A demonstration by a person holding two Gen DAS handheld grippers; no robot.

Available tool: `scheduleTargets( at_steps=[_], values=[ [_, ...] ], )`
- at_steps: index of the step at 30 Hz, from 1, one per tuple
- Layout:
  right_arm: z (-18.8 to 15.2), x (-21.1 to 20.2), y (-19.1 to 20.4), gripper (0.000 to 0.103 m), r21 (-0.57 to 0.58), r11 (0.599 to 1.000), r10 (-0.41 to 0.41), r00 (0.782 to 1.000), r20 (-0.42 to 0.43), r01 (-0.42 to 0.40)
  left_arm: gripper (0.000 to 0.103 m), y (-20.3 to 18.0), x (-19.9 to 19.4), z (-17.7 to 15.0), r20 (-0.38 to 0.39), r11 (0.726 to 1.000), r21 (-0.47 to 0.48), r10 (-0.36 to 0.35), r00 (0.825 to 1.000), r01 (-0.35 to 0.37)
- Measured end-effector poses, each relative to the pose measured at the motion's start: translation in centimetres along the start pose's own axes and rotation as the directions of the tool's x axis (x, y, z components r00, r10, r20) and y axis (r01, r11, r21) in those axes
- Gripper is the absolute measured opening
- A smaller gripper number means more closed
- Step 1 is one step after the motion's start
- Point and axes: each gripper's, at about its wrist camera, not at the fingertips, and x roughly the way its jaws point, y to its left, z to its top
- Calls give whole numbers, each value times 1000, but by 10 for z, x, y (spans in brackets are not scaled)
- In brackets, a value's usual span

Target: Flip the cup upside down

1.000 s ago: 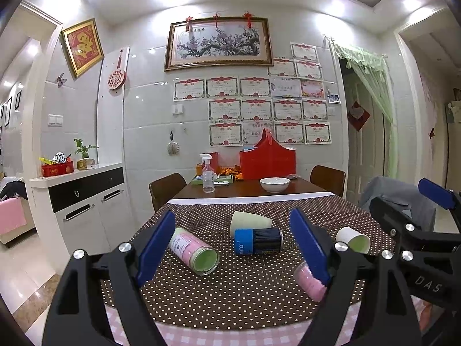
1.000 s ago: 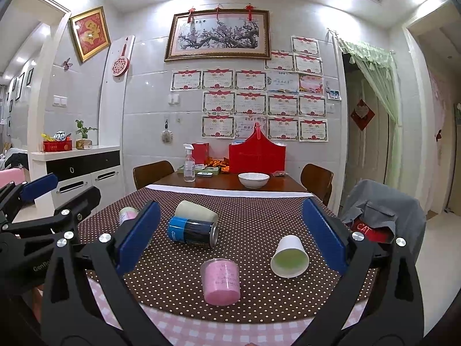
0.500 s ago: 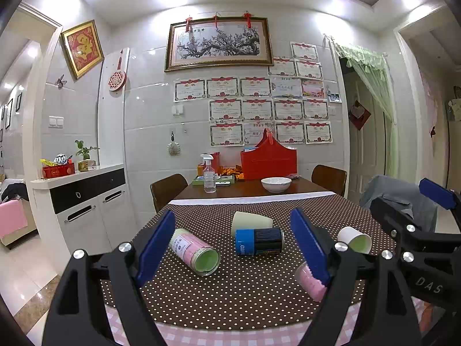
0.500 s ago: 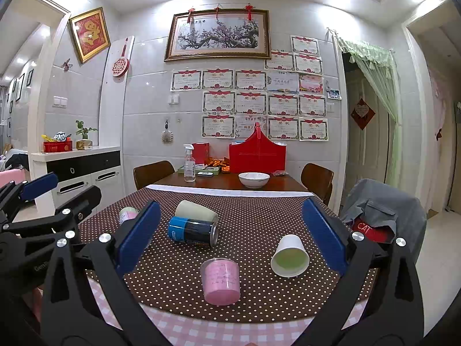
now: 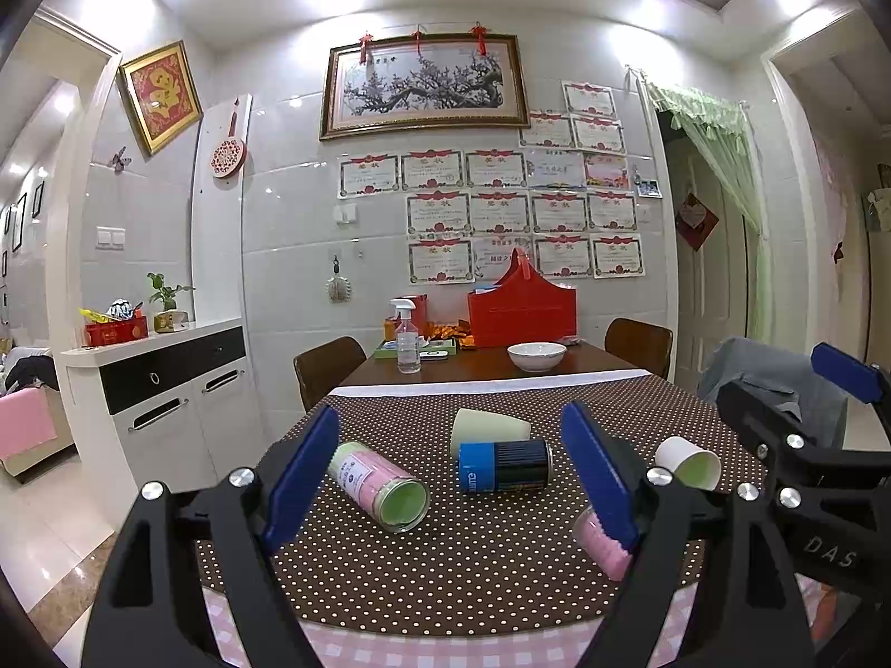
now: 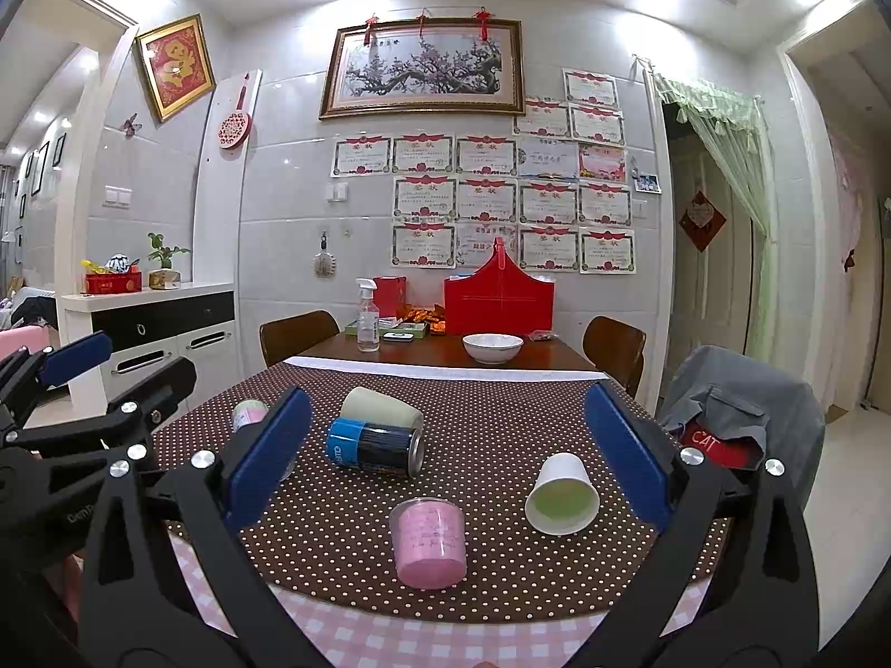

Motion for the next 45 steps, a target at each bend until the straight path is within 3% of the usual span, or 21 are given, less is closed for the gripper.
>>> scheduleTargets(
  at_steps=[29,45],
  values=[
    [-3,3,5,97,-2,1000,5,1000,-5,-5,81,7,-1,-3,-18,1000,2,5,1000,-5],
    [-15,23,3,97,2,1000,28,998,-57,-28,81,2,19,-5,-83,1000,-1,-7,997,7]
  ],
)
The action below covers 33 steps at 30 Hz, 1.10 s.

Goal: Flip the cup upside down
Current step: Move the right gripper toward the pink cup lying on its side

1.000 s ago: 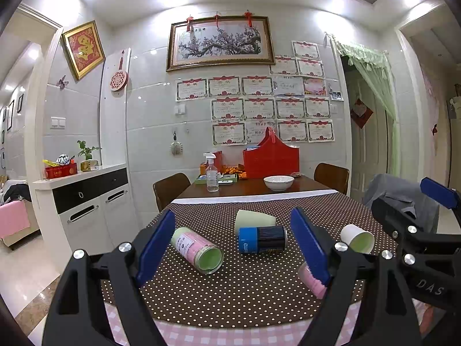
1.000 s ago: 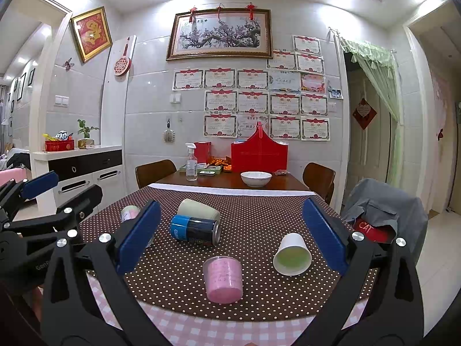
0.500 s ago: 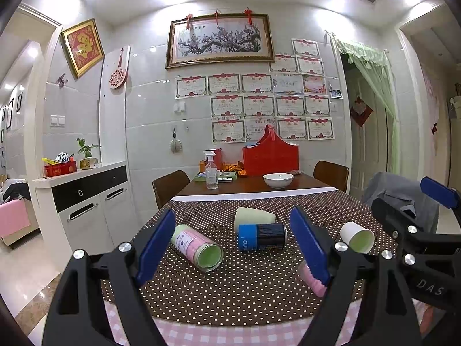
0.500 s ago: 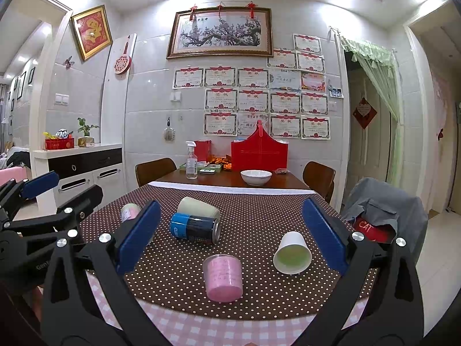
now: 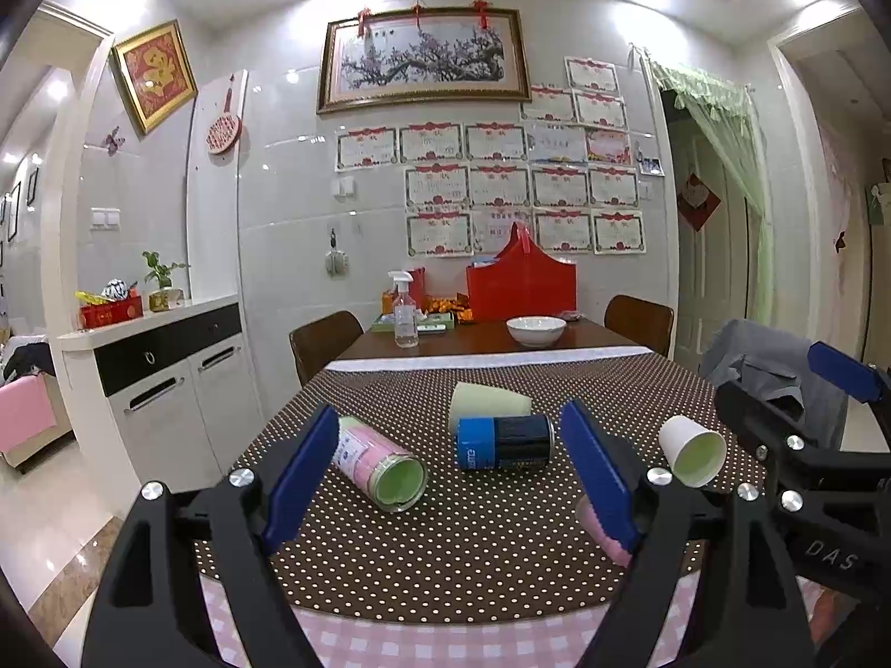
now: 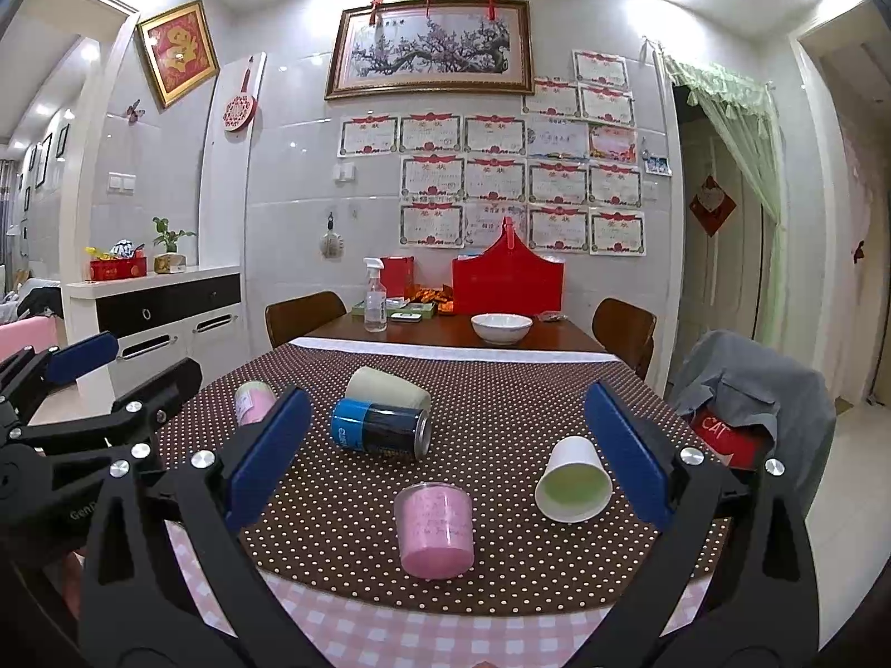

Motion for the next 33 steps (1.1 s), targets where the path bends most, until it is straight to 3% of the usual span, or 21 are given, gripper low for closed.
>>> scheduleTargets(
  at_steps=[7,16,21,27,33],
  values=[
    [-8,18,-12,97,-2,1000,-15,999,-47,15,81,-7,30,-5,-99,997,-19,-70,993,68],
    [-28,49,-51,97,41,997,-58,988,-146,65,81,-32,81,-26,-256,988,-49,-156,954,148],
    [-38,55,-74,97,77,992,-89,982,-165,103,81,-48,110,-37,-336,968,-127,-247,909,216],
    [-46,56,-109,97,148,977,-128,976,-174,154,81,-91,141,-54,-418,946,-135,-324,849,294],
    [-56,63,-128,97,185,966,-138,967,-213,179,81,-129,166,-66,-489,946,-112,-319,812,305]
  ],
)
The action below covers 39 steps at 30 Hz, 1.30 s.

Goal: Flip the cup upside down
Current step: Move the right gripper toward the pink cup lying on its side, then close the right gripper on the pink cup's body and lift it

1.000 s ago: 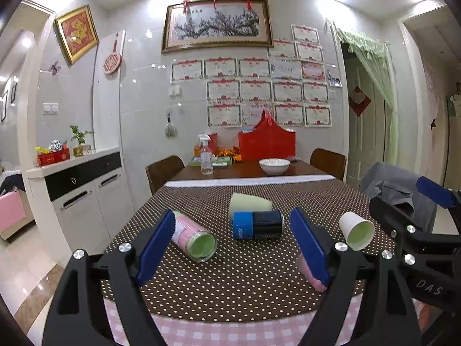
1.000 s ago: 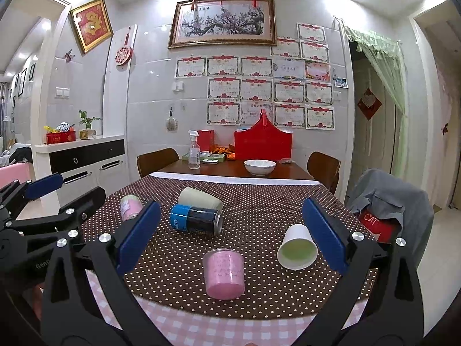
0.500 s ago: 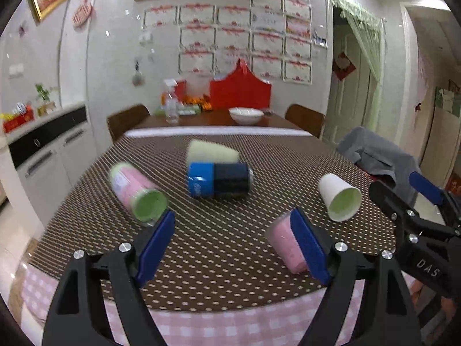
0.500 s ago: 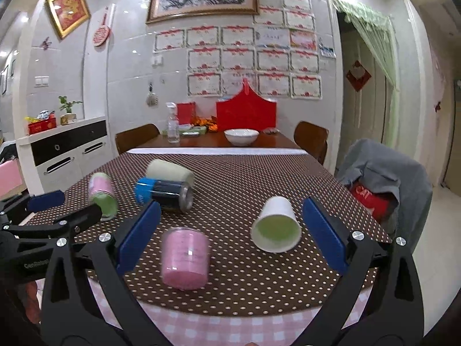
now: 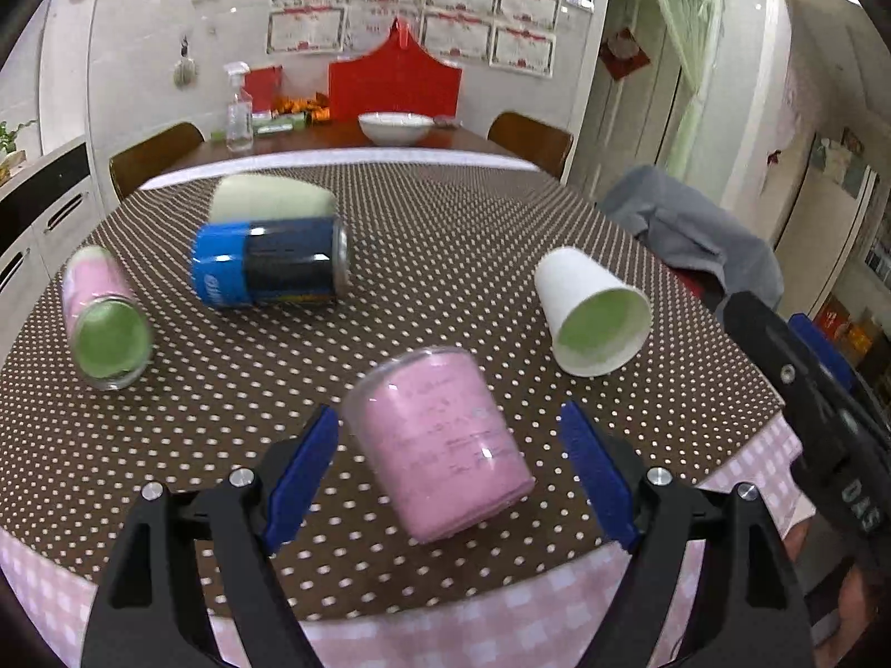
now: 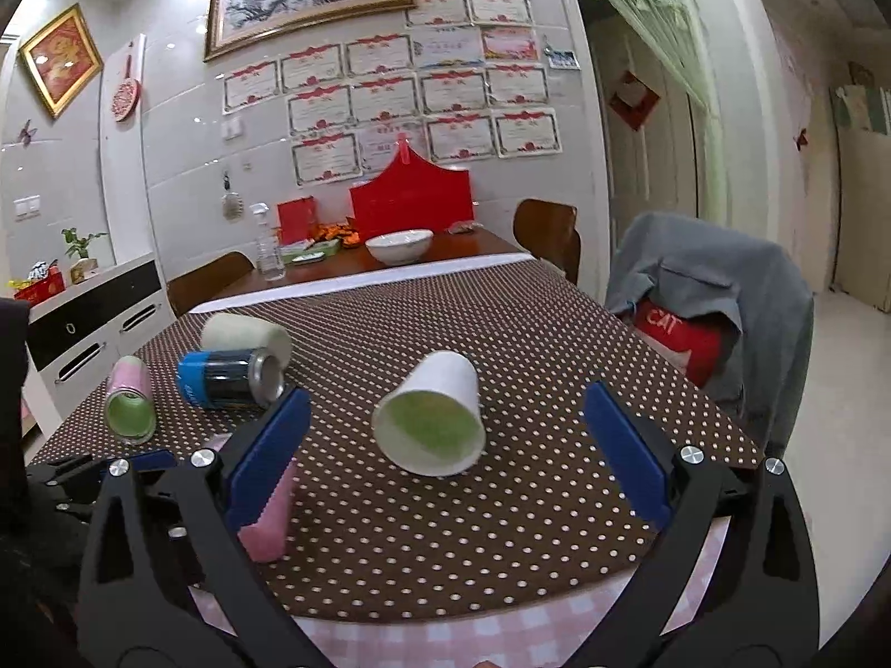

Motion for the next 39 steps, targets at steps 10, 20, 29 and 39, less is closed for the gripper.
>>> scheduleTargets(
  at_steps=[10,20,29,39],
  values=[
    [-11,28,4,97,-1,1000,29,996,-81,-30,81,6,32,2,-79,999,-34,37,996,-40],
    [-12,39,21,97,-32,999,39,994,-106,-42,69,31,36,-1,-72,993,-119,-12,997,4],
    [-12,51,62,97,-80,991,94,981,-168,-109,68,76,3,-8,-31,978,-208,27,999,-33],
    [-16,62,101,97,-117,979,140,963,-231,-170,69,117,-9,-19,-47,966,-250,50,998,-60]
  ],
)
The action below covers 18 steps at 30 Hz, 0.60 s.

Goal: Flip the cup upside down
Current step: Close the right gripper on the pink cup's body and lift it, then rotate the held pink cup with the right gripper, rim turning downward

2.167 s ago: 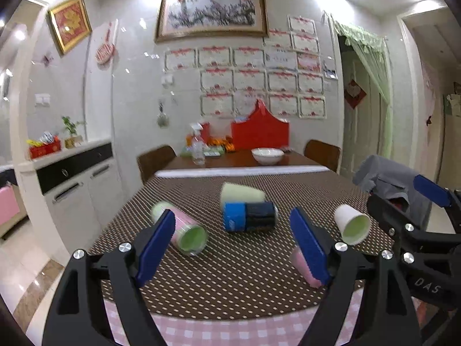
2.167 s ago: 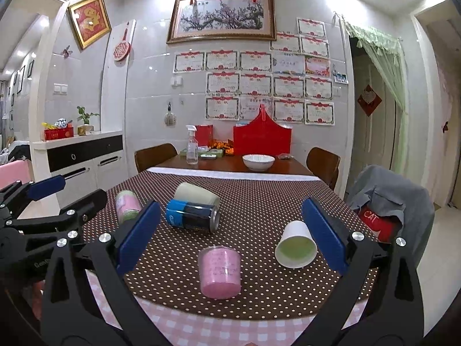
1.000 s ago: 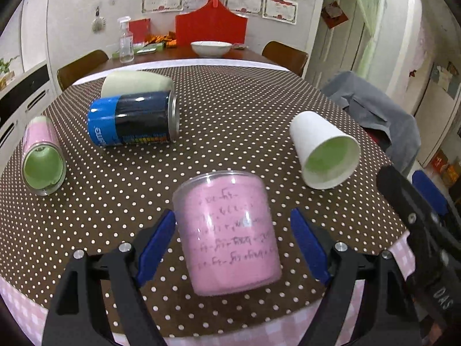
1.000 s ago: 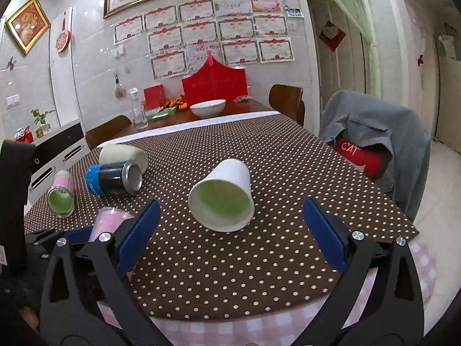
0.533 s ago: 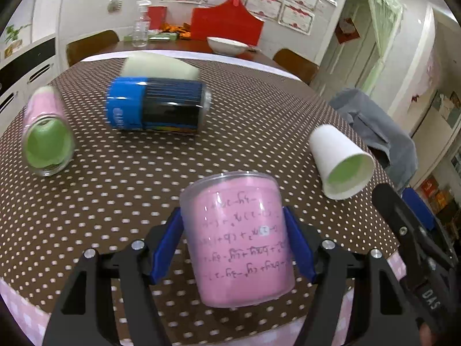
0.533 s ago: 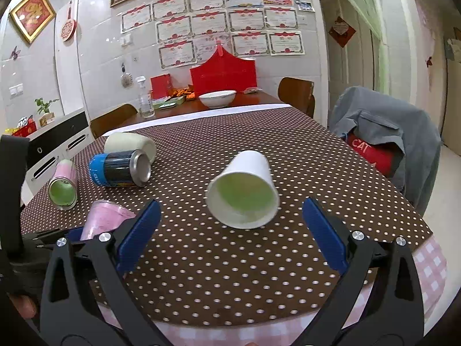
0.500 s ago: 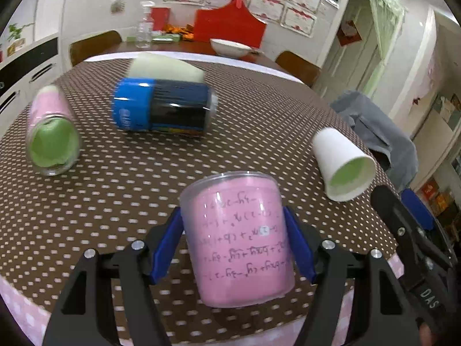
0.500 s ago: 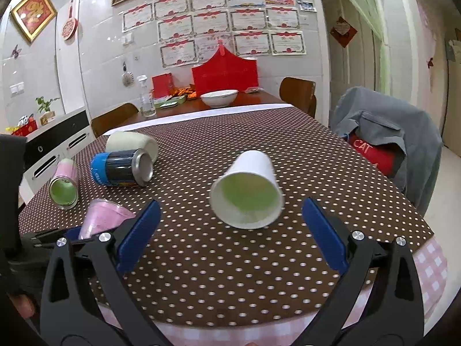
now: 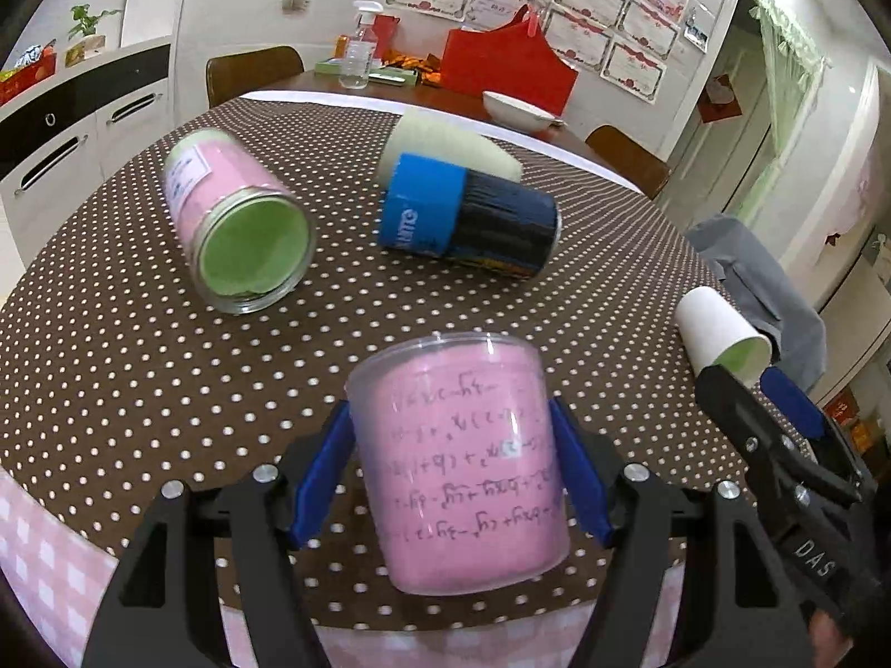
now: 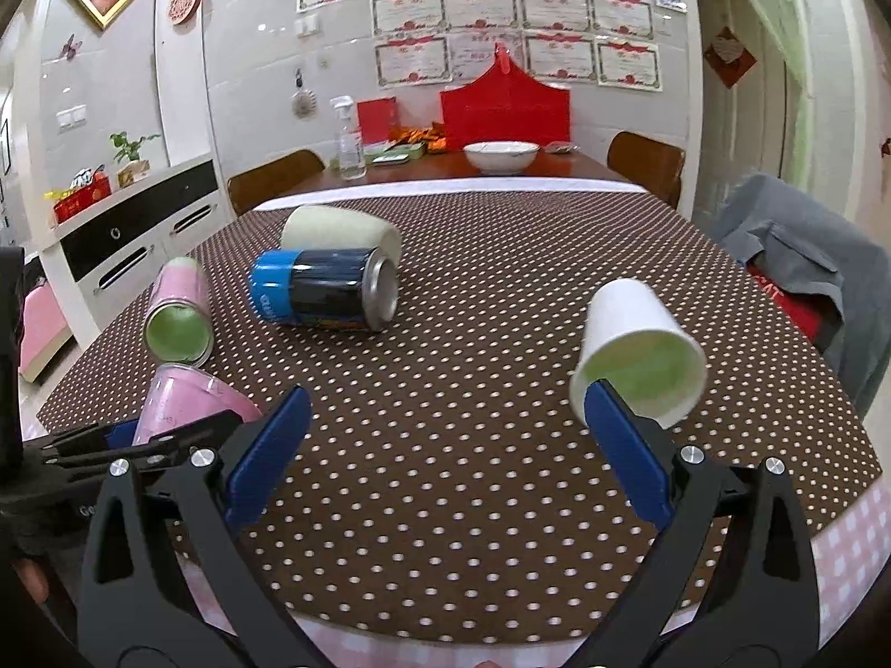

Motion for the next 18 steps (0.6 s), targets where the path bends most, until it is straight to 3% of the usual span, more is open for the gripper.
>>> scheduleTargets(
  at_steps=[5,10,18],
  values=[
    [1,2,4,97,7,1000,-5,1000,-9,5,77,8,-4,-2,-2,1000,11,-9,1000,9],
    [4,-6,6,97,16,1000,8,1000,3,-8,78,20,-18,-3,-2,999,-21,-36,999,36],
    [2,-23,26,97,4,998,58,998,24,-58,78,41,-67,-11,102,1000,26,15,995,-17]
  ],
)
